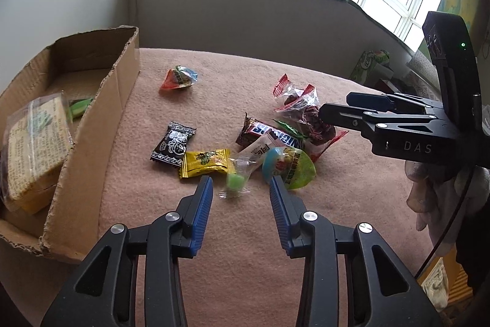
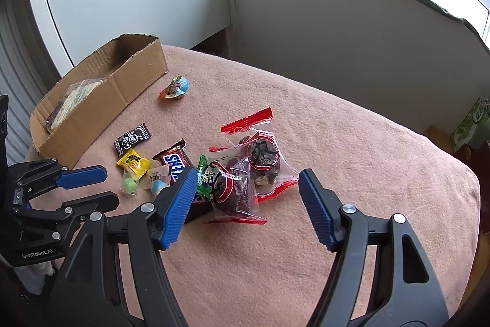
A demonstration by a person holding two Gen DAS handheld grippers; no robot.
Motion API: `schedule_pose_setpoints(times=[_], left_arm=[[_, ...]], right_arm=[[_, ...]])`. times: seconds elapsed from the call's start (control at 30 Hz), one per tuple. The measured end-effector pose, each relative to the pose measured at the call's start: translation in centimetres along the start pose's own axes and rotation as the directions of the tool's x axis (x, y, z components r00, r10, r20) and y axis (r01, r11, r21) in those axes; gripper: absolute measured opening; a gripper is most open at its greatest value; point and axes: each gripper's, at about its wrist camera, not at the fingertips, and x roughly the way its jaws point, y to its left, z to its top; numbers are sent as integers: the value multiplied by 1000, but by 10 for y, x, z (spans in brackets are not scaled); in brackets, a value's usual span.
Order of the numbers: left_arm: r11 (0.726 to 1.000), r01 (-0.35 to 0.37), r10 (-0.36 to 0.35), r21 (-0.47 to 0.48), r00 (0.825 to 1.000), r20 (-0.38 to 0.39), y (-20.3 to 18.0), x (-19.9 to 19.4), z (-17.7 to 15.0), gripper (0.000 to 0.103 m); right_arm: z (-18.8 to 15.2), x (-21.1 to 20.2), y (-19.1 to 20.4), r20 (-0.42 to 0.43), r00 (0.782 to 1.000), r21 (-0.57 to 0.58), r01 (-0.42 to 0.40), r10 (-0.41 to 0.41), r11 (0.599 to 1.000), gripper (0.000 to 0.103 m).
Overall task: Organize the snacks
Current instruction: 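Grasp the red-trimmed clear bag with the right gripper while the left gripper grasps a small green sweet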
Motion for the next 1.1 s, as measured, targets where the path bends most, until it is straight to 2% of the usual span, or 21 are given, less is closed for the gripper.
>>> schedule_pose_setpoints(times=[0.17,0.2,0.27,0.3,0.37,0.53,0.6,0.67,1.1], left_arm=[[1000,-20,20,14,1000,-14,-2,10,1,36],[1000,-22,22,15,1000,-15,-2,12,1,32],[999,-26,26,19,999,-19,-3,15,1,31],[999,-29,29,24,999,-22,-3,17,1,28],[999,-31,32,33,999,-31,-5,21,0,25],[999,-29,31,41,998,-46,-6,27,0,21],[999,-25,27,41,999,-46,-6,28,0,21],[999,-22,24,38,999,-45,-6,28,1,21],[1000,1,0,29,999,-35,-3,18,-1,19]], right_arm=[[0,8,7,-14,1000,-28,19,-19,999,71],[0,10,8,-15,1000,-32,23,-23,999,71],[-1,12,9,-20,1000,-33,21,-21,999,71],[-1,13,8,-22,1000,-32,20,-21,999,70],[-1,16,9,-30,999,-34,21,-22,999,62],[-3,26,11,-58,998,-61,26,-30,998,59],[-3,29,12,-69,997,-69,20,-25,997,43],[-3,30,12,-74,997,-65,13,-18,998,36],[-9,15,1,-63,997,-11,-34,34,999,33]])
